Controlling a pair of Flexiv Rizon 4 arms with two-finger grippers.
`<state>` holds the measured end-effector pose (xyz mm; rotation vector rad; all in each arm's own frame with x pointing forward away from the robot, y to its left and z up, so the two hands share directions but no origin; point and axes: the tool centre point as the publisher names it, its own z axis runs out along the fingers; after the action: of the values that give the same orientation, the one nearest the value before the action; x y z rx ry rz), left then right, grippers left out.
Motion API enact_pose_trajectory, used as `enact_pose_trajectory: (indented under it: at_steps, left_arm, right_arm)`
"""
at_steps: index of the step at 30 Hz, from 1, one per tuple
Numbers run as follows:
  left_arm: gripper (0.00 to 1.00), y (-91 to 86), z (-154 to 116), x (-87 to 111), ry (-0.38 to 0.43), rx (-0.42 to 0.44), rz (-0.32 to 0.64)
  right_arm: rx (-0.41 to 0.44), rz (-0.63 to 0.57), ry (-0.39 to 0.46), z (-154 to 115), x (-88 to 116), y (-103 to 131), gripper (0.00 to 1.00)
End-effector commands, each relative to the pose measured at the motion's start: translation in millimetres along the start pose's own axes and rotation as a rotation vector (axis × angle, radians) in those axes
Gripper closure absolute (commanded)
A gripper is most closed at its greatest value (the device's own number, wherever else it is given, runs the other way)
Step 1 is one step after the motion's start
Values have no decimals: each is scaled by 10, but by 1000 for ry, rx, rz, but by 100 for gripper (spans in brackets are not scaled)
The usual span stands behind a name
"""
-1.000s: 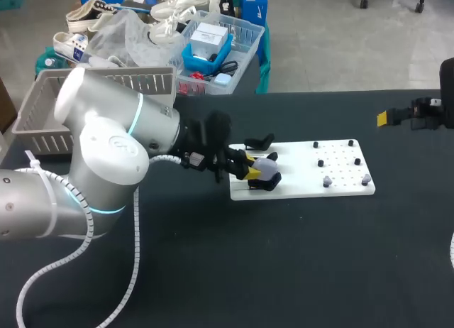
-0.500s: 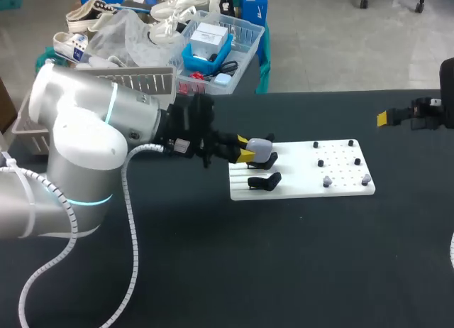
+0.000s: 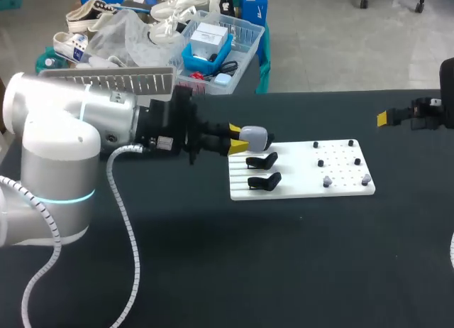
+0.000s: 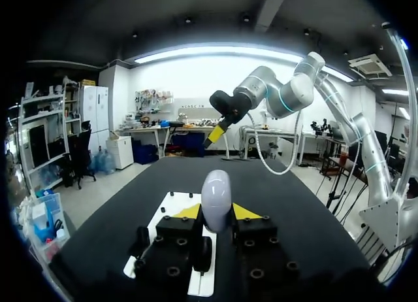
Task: Pick up each earbud case from the left stands, insert the matching earbuds, close the lid, and place the case in the box.
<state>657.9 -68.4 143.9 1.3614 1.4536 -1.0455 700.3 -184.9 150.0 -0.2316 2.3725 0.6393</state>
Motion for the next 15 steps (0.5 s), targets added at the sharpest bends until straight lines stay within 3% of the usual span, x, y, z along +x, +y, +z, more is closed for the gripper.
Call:
enact_pose_trajectory:
  at_steps: [1,15]
  left_arm:
    - [100,-110,-45,-20,-82,-19,11]
    - [100,-201,-79,-91,-126,-12,64]
  right_arm:
    - [-2,-1,1,2,-1,-6,0]
    - [-2,-1,1,2,-1,-6,0]
